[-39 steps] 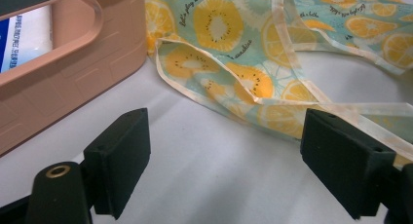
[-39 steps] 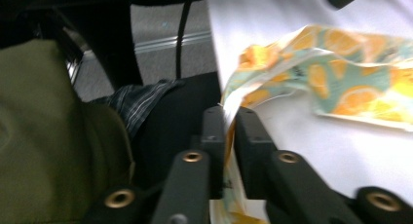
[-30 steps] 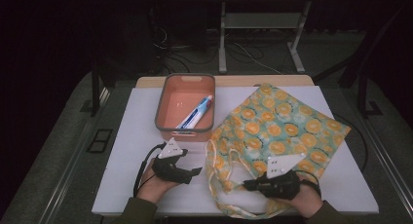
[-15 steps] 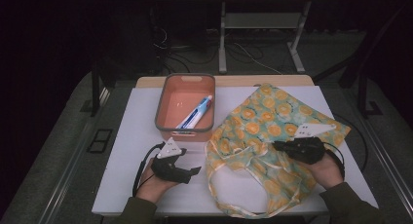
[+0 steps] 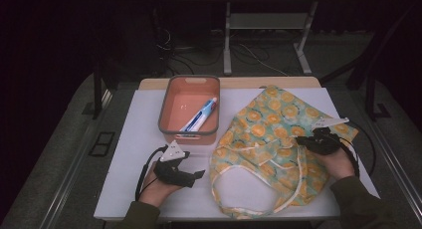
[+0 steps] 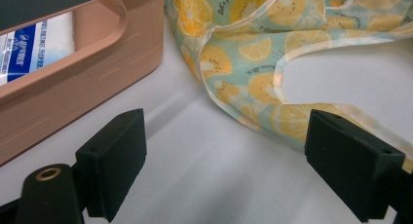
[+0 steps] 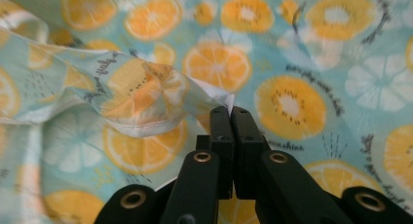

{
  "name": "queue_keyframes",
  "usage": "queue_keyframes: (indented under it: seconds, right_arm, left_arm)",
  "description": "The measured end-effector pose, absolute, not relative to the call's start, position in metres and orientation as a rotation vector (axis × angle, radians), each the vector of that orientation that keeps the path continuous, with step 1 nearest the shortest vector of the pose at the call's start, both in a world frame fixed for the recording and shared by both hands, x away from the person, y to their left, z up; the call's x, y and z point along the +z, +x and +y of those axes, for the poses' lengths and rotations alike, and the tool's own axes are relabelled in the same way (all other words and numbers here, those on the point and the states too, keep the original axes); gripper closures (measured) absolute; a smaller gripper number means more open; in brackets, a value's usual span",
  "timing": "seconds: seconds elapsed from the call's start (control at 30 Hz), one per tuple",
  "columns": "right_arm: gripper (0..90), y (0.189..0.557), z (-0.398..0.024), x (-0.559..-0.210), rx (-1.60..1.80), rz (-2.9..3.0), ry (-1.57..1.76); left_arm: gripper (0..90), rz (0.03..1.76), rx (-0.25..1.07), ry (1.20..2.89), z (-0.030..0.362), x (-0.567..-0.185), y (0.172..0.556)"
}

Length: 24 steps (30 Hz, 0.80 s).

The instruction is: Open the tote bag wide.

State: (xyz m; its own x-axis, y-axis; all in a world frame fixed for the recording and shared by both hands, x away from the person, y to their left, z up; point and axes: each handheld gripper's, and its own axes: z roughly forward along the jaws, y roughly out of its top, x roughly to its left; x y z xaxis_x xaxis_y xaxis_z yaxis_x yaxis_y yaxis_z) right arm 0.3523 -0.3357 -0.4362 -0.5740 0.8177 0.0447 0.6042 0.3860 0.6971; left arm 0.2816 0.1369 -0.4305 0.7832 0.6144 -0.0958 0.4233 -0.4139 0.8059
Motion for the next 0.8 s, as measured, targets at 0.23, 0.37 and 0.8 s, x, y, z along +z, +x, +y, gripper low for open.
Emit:
queue_keyframes:
  seconds: [0.23,0.37,0.8]
  right_arm:
    - [74.9,0.353,-0.334,-0.443,0.952,2.363,1.265]
    - [55.0,0.347,-0.335,-0.424,1.099,2.318,1.282]
    - [45.1,0.321,-0.268,-0.399,1.255,2.517,0.93]
  left_arm:
    - [13.9,0.768,0.265,2.069,0.137,-0.43,0.281]
    - [13.9,0.765,0.265,2.07,0.137,-0.43,0.281]
    - [13.9,0.764,0.263,2.073,0.136,-0.43,0.281]
